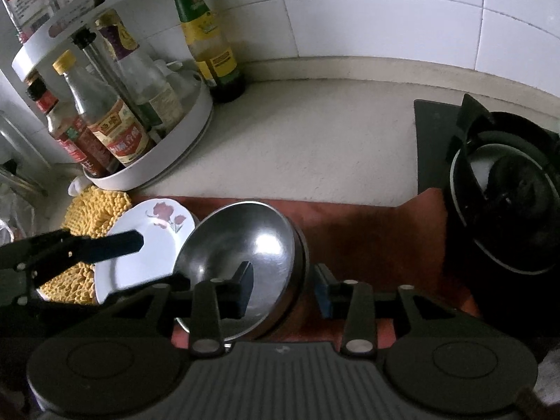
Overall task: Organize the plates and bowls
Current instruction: 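Carry the steel bowl over the red cloth and nest it into the other bowls, then grasp the rims of the stacked steel bowls with both grippers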
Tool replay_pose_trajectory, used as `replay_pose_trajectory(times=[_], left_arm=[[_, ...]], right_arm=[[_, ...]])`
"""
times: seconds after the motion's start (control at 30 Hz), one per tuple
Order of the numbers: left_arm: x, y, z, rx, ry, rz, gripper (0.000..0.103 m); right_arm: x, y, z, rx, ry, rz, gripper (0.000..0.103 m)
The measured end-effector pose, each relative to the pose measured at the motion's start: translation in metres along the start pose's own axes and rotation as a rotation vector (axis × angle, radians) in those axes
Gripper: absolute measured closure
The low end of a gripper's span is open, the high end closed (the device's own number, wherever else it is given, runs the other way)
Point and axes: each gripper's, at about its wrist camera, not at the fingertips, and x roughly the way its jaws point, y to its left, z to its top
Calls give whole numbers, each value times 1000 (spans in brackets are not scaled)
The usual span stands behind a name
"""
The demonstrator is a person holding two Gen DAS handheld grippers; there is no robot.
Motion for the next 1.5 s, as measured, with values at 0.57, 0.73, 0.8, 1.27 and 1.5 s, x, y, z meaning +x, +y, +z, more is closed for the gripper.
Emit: replay_pose_trajectory(times=[0.57, 0.73, 0.8, 1.27, 1.5], left_arm=[[29, -28, -58, 8, 24, -4, 19], [41, -40, -64, 21, -3, 28, 19], [48, -44, -66, 33, -11, 46, 18], [92, -44, -70, 6, 6, 106, 16], [103, -44, -66, 1, -3, 123, 8]], right_arm=[[17, -3, 15, -62, 51, 51, 56], [31, -6, 29, -121, 86, 73, 53], [38, -9, 34, -139, 98, 87, 53], [78, -13, 43, -285, 222, 246, 50], [88, -20, 47, -295, 244, 288, 49]])
